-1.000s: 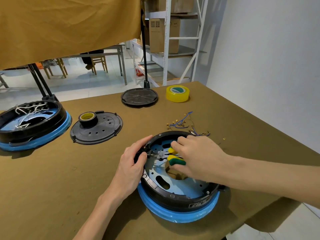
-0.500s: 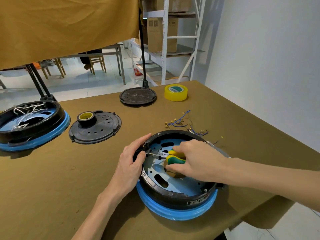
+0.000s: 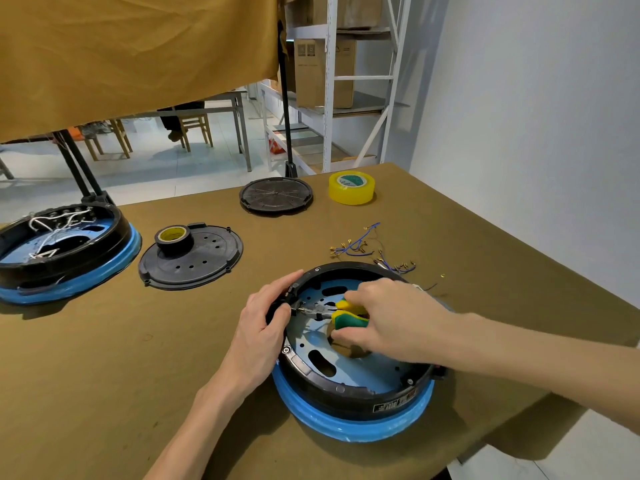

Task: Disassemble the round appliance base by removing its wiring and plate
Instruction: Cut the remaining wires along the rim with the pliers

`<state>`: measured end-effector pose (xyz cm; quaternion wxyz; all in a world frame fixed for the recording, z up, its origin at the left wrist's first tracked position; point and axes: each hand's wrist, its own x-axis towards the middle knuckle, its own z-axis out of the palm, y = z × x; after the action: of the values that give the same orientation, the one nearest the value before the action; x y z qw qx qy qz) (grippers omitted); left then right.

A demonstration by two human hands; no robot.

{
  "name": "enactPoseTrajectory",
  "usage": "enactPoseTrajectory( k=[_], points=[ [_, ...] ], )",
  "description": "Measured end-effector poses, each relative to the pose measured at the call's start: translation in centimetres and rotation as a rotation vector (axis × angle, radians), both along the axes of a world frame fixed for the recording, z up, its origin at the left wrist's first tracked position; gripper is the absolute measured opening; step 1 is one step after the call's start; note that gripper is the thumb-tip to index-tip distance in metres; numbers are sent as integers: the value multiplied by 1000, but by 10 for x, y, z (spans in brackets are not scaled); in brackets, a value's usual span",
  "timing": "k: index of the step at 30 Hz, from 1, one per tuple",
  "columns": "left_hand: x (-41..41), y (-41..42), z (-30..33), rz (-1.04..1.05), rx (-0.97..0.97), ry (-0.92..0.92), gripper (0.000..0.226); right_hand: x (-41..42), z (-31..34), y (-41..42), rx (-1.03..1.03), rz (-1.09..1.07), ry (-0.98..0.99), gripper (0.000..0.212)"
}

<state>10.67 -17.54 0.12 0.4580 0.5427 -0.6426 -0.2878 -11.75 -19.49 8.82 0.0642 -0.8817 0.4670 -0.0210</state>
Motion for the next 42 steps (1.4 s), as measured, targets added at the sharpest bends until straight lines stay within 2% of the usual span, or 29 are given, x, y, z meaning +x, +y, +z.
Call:
enactPoseTrajectory(
  k=[2,6,8,10,13,17,22,26,29,34,38,42],
  points=[
    [0,1,1,-1,11,9,49,7,12,-11,29,-9,4,48],
    [2,1,0,2,9,8,49,8,6,-6,-208,77,128,52],
    [3,-1,1,9,16,10,49,-13,-3,4,-208,60,132,54],
    [2,-2,2,15,13,11,49,-35,4,7,-241,53,19,62],
    [0,-3,1,28,9,-6,50,-44,20,0,-398,69,-180,67],
    [-1,-2,2,37,3,-22,50,-32,17,1,-499,59,-124,63],
    [1,-4,-1,48,21,-15,48,-29,1,-18,-355,-21,-120,69],
    [-1,-9,-4,59,63,80,47,-39,-13,-35,-286,-134,-191,56],
    [-3,-12,-5,70,54,123,45,-51,-15,-52,-246,-279,-322,56],
    [-4,-12,-7,76,41,151,45,-78,-14,-71,-171,-427,-349,51],
    [-5,-13,-6,75,41,158,45,-85,-11,-58,-196,-308,-350,52],
    [-5,-13,-6,79,41,154,45,-68,-1,-36,-283,-12,-89,68]
  ],
)
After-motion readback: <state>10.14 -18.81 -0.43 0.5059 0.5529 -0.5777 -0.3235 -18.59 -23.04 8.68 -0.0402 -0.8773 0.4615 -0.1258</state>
